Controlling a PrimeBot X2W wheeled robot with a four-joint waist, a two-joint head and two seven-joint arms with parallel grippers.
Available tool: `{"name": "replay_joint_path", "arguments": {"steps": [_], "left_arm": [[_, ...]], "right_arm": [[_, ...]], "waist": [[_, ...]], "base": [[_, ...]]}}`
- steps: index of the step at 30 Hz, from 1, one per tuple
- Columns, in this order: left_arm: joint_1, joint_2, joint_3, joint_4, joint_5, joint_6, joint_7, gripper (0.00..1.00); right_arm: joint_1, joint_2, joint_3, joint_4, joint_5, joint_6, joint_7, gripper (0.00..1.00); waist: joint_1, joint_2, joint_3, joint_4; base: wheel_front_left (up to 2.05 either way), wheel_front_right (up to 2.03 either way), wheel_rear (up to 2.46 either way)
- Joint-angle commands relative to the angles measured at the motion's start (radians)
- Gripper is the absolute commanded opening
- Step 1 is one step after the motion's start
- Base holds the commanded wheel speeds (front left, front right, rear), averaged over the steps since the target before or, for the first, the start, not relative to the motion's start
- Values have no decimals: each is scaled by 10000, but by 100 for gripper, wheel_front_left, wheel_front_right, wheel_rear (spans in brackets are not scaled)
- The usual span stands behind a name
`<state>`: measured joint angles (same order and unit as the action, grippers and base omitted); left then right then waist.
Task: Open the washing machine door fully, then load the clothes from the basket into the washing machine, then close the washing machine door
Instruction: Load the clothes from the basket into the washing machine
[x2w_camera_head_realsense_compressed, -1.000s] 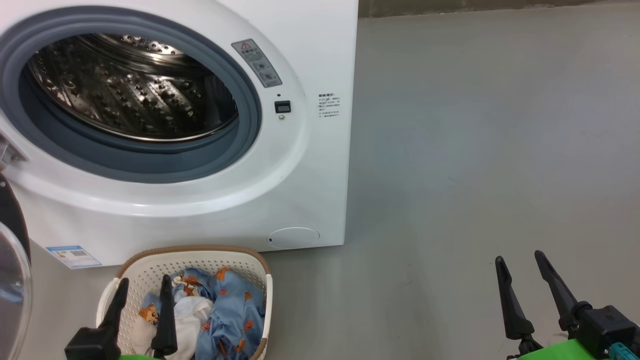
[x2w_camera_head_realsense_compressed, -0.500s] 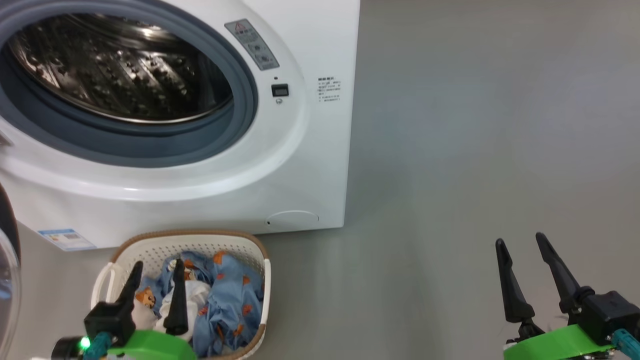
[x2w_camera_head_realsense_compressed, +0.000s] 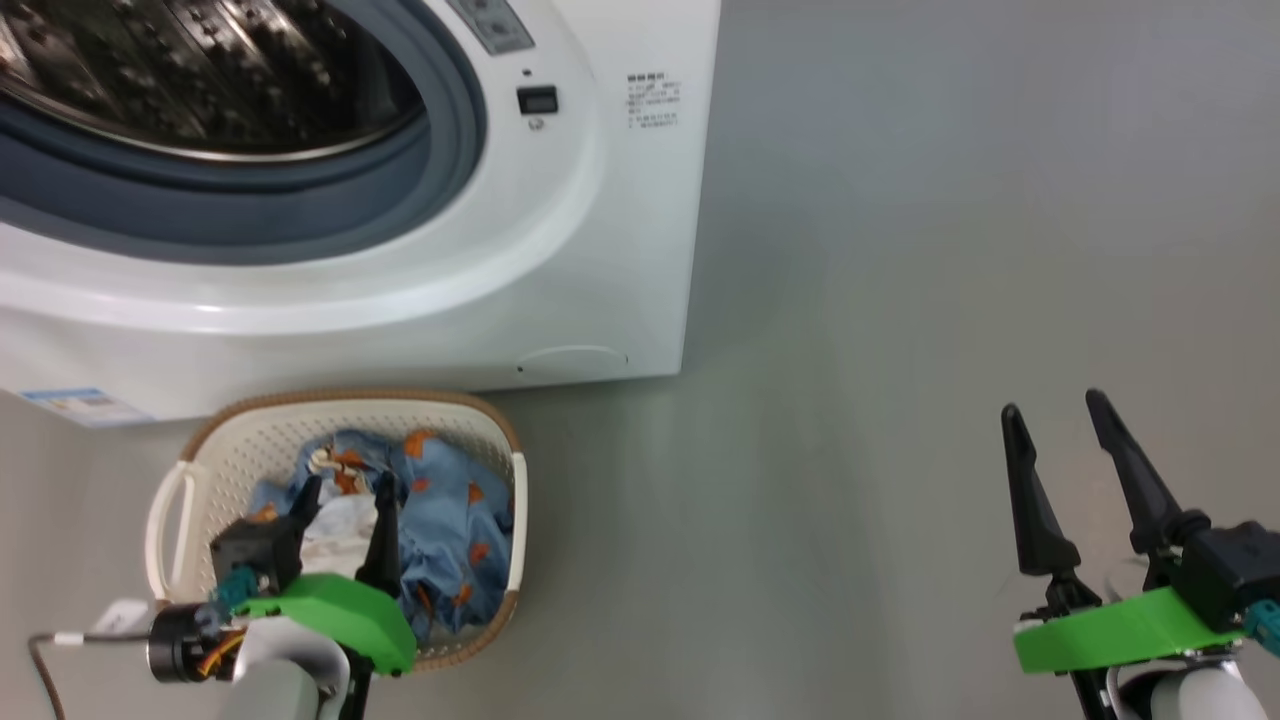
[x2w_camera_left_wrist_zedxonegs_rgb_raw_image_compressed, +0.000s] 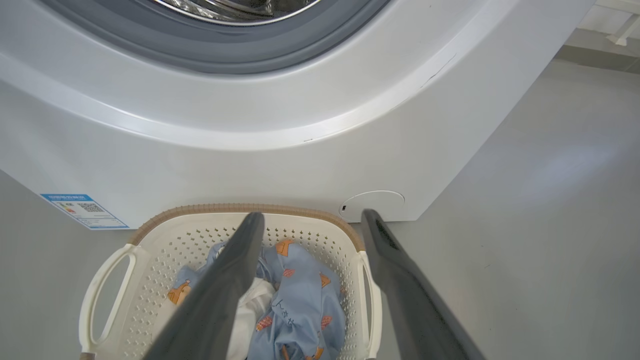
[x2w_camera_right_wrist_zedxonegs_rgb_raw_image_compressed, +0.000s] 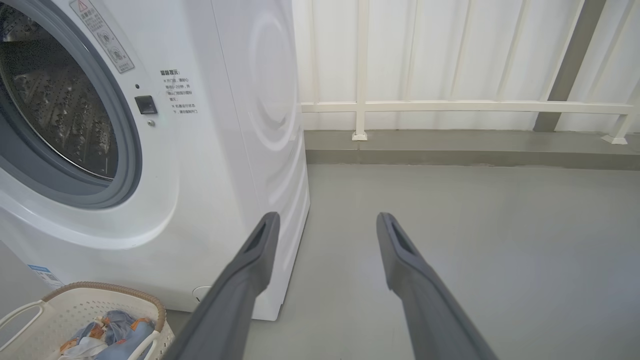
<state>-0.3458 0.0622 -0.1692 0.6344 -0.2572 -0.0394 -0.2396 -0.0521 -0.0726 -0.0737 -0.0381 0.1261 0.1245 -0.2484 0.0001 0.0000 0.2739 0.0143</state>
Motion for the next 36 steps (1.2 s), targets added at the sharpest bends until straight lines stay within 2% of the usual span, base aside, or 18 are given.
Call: {"name": "replay_joint_path", "arguments": {"steps": [1, 13, 21, 27, 36], "left_arm": [[-449, 200, 242, 224, -140, -89, -111, 100], [-2850, 55, 184, 4175, -671, -590, -198, 100], [-3999, 135, 149, 5257, -759, -729, -217, 100], [-4687, 244, 497, 5830, -1274, -834, -220, 100], [-5185, 480, 691, 6182, -1597, -870, -221, 100]], "right_arm": [[-312, -145, 311, -267, 134, 62, -90, 100], [-1284, -430, 516, -413, 297, 62, -122, 100], [-1880, -505, 618, -634, 368, 62, -130, 100], [-2311, -634, 603, -999, 403, 62, -132, 100], [-2499, -675, 674, -1254, 425, 62, -133, 100]], "waist": [[-1, 0, 507, -77], [-1, 0, 2547, -437], [-1, 0, 3901, -582], [-1, 0, 4935, -734], [-1, 0, 5728, -870]], "base": [[0, 0, 0], [0, 0, 0], [0, 0, 0], [0, 0, 0], [0, 0, 0]]}}
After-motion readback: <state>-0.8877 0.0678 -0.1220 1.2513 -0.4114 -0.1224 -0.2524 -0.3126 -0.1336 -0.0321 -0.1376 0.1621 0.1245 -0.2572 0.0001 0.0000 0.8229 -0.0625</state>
